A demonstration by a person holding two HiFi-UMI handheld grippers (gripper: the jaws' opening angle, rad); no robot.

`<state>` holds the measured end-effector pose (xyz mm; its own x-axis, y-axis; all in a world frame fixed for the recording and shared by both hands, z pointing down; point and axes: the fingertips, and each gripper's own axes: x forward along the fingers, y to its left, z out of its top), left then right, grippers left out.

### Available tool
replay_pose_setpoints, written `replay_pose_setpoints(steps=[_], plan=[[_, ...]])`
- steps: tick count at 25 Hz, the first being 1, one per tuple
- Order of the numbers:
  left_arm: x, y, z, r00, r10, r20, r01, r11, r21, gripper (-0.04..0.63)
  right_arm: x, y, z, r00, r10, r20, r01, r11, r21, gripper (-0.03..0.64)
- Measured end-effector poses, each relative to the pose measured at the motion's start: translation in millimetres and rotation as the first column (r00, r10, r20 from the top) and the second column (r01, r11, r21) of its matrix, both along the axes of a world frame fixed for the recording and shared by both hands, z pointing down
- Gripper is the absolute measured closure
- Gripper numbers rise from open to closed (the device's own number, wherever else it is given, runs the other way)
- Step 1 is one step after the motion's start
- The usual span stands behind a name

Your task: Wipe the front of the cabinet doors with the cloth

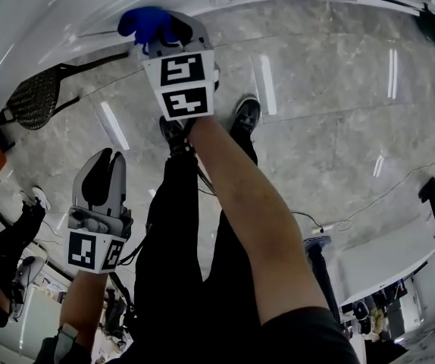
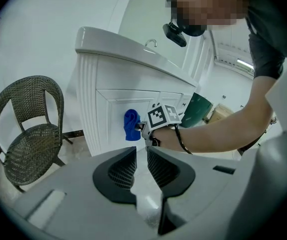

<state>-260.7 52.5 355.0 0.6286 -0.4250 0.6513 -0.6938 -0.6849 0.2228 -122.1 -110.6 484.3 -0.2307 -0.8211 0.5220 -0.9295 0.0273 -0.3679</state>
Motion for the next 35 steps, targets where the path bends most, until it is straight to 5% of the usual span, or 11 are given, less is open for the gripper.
replay_pose_setpoints(steps=[8, 16, 21, 30, 35], plan=[[37, 9, 4, 1.000, 0.026, 0.002, -0.026, 1.000, -0.011, 0.526, 101, 20, 21, 0.941, 0.302, 0.154, -0.289, 0.952, -0.103, 0.560], [31, 0, 1, 0.999, 0.033, -0.015, -0.033, 0.999, 0.027, 0.526, 105, 31, 18, 0.936, 0.327, 0.129, -0.316, 0.944, -0.098, 0.560], [4, -16, 6, 0.999, 0.013, -0.029, -0.011, 0.999, 0.050, 0.526, 64, 31, 18, 0.959, 0.269, 0.089, -0.260, 0.960, -0.105, 0.560], [-20, -39, 13, 0.996, 0.024, -0.089, -0.018, 0.997, 0.075, 0.526, -85, 15, 44, 0.991, 0.050, 0.126, -0.032, 0.990, -0.140, 0.560], [-34, -45, 25, 0.996, -0.016, -0.082, 0.021, 0.998, 0.059, 0.526, -98, 1, 64, 0.986, 0.063, 0.157, -0.036, 0.985, -0.168, 0.560]])
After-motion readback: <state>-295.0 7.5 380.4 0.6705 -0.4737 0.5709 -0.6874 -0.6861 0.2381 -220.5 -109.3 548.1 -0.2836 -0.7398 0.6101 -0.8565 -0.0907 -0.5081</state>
